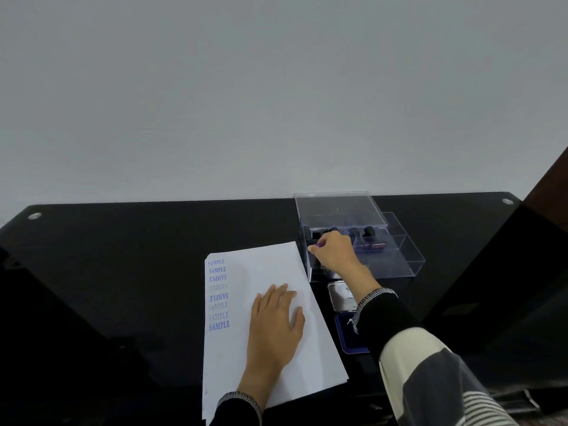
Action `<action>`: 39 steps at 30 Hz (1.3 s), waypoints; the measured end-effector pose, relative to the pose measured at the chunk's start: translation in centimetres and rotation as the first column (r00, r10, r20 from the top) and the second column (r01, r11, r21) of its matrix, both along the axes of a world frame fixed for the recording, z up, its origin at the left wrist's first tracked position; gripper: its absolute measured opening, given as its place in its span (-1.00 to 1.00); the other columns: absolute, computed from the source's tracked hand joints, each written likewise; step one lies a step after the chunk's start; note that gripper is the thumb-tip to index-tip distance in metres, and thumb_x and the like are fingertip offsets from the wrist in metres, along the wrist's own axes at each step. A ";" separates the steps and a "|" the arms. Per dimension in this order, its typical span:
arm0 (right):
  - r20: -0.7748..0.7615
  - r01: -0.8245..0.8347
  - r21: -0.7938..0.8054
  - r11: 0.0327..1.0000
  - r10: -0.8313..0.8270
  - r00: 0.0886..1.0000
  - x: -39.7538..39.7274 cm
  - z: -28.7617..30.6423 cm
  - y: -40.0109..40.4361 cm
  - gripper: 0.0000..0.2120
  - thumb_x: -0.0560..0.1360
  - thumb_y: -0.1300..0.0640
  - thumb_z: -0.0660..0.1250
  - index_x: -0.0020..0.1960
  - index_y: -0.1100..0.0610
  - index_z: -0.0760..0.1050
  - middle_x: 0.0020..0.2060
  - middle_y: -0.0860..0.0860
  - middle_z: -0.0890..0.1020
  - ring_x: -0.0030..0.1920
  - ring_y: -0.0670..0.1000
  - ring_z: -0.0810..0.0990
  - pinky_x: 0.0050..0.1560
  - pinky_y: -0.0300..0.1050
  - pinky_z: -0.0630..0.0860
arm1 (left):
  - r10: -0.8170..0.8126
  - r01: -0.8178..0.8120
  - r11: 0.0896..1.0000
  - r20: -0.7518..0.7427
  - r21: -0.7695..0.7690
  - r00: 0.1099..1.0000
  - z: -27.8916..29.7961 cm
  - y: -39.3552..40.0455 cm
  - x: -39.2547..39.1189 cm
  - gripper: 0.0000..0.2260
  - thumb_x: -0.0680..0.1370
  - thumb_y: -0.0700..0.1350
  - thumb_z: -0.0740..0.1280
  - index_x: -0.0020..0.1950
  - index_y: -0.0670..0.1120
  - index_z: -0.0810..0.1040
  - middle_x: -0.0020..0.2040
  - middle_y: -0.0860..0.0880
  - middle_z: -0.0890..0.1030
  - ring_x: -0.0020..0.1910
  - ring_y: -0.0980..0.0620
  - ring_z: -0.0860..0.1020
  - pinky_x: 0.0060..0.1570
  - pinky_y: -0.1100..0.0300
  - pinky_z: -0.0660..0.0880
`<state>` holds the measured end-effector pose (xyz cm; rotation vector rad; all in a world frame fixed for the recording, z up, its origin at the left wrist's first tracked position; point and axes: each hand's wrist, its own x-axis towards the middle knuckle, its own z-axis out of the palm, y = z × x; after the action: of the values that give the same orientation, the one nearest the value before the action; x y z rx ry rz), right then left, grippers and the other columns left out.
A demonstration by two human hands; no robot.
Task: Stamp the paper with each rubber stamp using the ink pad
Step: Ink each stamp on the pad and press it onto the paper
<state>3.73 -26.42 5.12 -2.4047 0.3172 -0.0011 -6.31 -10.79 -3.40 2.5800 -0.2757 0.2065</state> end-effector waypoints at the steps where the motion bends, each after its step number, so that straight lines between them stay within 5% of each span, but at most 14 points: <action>1: 0.030 0.016 0.004 1.000 -0.016 0.999 0.0 -0.1 0.0 -0.79 0.49 0.05 0.40 -0.02 0.19 0.51 -0.07 0.13 0.58 -0.06 0.12 0.56 -0.05 -0.04 0.52 | 0.001 -0.001 1.000 0.001 -0.002 1.000 0.0 0.0 0.0 -0.37 0.50 0.24 -0.18 0.46 0.07 0.35 0.51 0.14 0.27 0.53 0.14 0.10 0.46 0.25 -0.23; 5: 0.083 -0.007 -0.024 1.000 0.009 0.996 -0.2 -0.3 -0.3 -0.79 0.48 0.03 0.42 -0.10 0.09 0.40 -0.08 0.10 0.55 -0.08 0.12 0.54 -0.06 0.02 0.56 | 0.008 -0.008 1.000 -0.006 -0.017 1.000 0.0 -0.1 0.0 -0.38 0.51 0.24 -0.15 0.44 0.05 0.39 0.49 0.11 0.31 0.52 0.11 0.14 0.46 0.23 -0.19; 14: 0.040 -0.056 -0.088 0.995 0.060 0.997 -0.6 -0.8 -0.3 -0.83 0.53 0.06 0.37 -0.02 0.17 0.51 -0.14 0.08 0.57 -0.17 0.03 0.53 -0.12 -0.08 0.49 | 0.008 -0.008 1.000 -0.005 -0.002 1.000 0.1 -0.1 0.0 -0.33 0.48 0.25 -0.21 0.44 0.06 0.37 0.50 0.13 0.29 0.53 0.13 0.11 0.45 0.26 -0.23; 26: -0.011 -0.043 -0.140 0.989 0.042 0.999 -0.7 -0.3 0.0 -0.77 0.46 0.14 0.45 0.06 0.23 0.56 -0.02 0.15 0.62 -0.02 0.15 0.62 0.02 0.02 0.58 | 0.006 -0.006 1.000 -0.023 0.006 1.000 0.2 -0.1 -0.1 -0.38 0.52 0.24 -0.17 0.46 0.07 0.35 0.51 0.13 0.27 0.53 0.14 0.09 0.46 0.25 -0.23; 30: 0.095 0.043 -0.117 0.992 -0.032 0.995 -1.1 -0.9 0.1 -0.84 0.52 0.12 0.38 0.03 0.18 0.57 -0.03 0.12 0.64 -0.05 0.10 0.62 0.02 0.03 0.60 | -0.001 0.000 1.000 -0.028 -0.002 1.000 0.3 -0.1 -0.1 -0.46 0.57 0.20 -0.10 0.46 0.07 0.35 0.51 0.13 0.27 0.53 0.14 0.09 0.46 0.24 -0.23; 35: 0.291 0.057 0.011 0.998 -0.058 0.955 -3.9 -1.5 -0.3 -0.87 0.58 0.19 0.27 0.06 0.16 0.58 -0.12 0.01 0.63 -0.19 -0.10 0.54 -0.27 -0.44 0.40 | -0.011 0.007 0.997 -0.061 -0.072 0.998 0.3 0.2 0.2 -0.64 0.63 0.08 0.16 0.42 0.07 0.39 0.49 0.14 0.29 0.51 0.14 0.13 0.45 0.28 -0.19; 39: 0.369 0.027 0.038 0.999 -0.039 0.929 -5.1 -1.5 -0.9 -0.82 0.60 0.17 0.25 0.08 0.17 0.60 -0.15 0.01 0.62 -0.15 -0.05 0.57 -0.19 -0.32 0.49 | 0.002 -0.009 0.997 -0.087 -0.075 0.996 1.3 0.4 1.5 -0.73 0.64 0.05 0.17 0.28 0.05 0.51 0.35 0.13 0.44 0.37 0.10 0.34 0.38 0.21 0.12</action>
<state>-1.35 -27.27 3.59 -2.3061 0.1787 -0.4565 -4.81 -10.35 -2.06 2.5072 -0.2246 0.1046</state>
